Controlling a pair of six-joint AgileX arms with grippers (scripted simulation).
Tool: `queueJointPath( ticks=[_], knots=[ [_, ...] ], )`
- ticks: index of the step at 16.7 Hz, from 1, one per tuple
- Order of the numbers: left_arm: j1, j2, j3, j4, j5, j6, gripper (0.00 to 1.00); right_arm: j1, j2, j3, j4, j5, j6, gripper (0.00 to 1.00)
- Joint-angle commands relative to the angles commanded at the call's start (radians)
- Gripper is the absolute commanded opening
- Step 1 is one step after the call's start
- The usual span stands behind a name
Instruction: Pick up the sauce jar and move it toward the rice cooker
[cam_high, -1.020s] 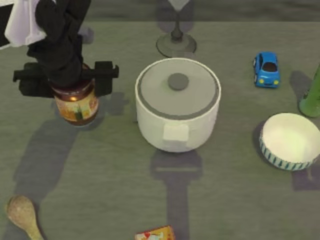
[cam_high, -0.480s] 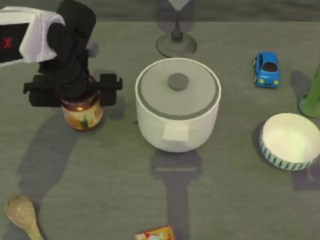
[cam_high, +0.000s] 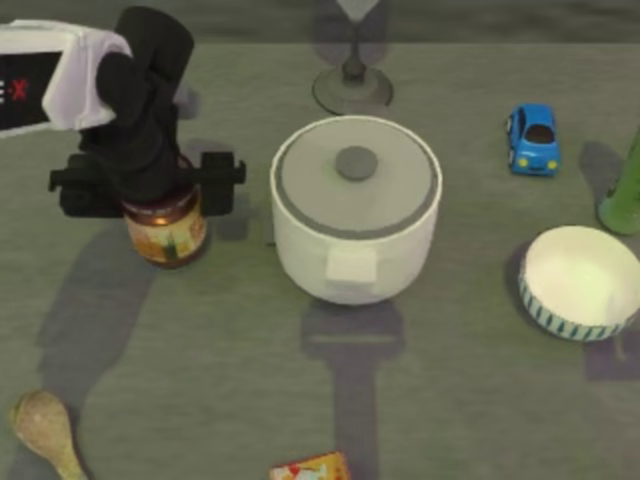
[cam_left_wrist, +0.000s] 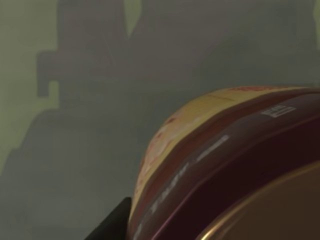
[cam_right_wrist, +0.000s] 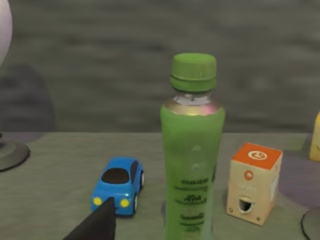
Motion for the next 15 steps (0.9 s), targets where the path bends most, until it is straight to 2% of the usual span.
queueJointPath(
  ticks=[10,15],
  knots=[
    [0.000,0.000,0.000,0.000,0.000,0.000,0.98,0.000,0.000,0.000,0.000,0.000,0.000,1.00],
    [0.000,0.000,0.000,0.000,0.000,0.000,1.00,0.000,0.000,0.000,0.000,0.000,0.000,1.00]
  ],
)
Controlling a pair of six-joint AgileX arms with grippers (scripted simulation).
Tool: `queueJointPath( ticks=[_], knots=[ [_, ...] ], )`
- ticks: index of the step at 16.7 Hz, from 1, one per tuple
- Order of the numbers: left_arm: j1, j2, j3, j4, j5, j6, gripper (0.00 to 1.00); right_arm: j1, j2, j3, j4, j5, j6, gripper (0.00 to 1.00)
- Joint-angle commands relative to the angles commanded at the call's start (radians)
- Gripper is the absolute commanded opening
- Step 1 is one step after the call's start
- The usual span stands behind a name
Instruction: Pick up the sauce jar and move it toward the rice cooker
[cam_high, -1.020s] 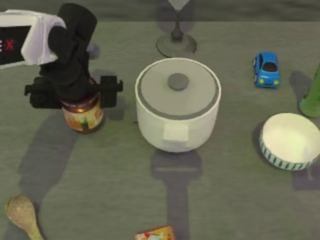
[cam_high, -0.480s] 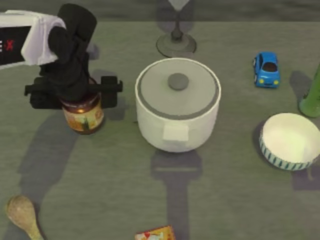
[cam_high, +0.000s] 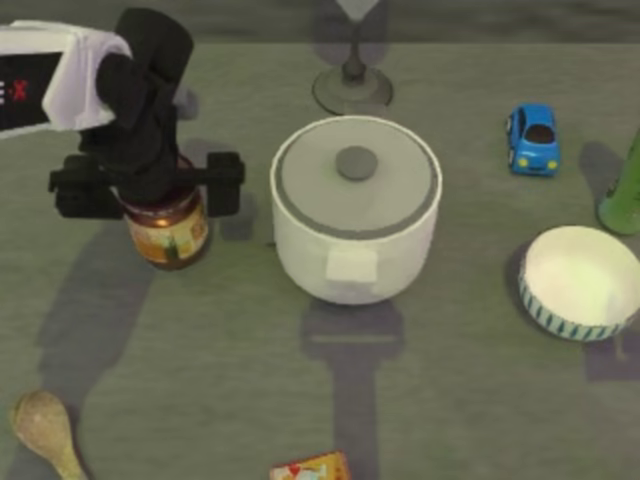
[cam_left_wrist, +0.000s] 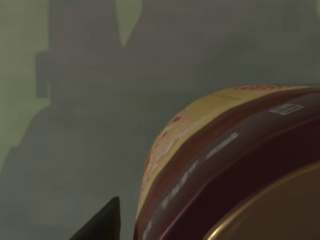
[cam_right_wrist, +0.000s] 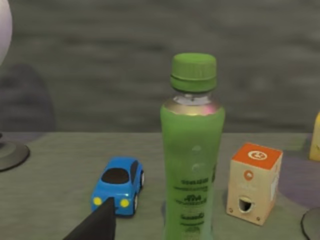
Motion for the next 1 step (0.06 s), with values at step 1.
queueJointPath(
  ticks=[1],
  knots=[
    [0.000,0.000,0.000,0.000,0.000,0.000,1.00,0.000,0.000,0.000,0.000,0.000,0.000,1.00]
  ],
)
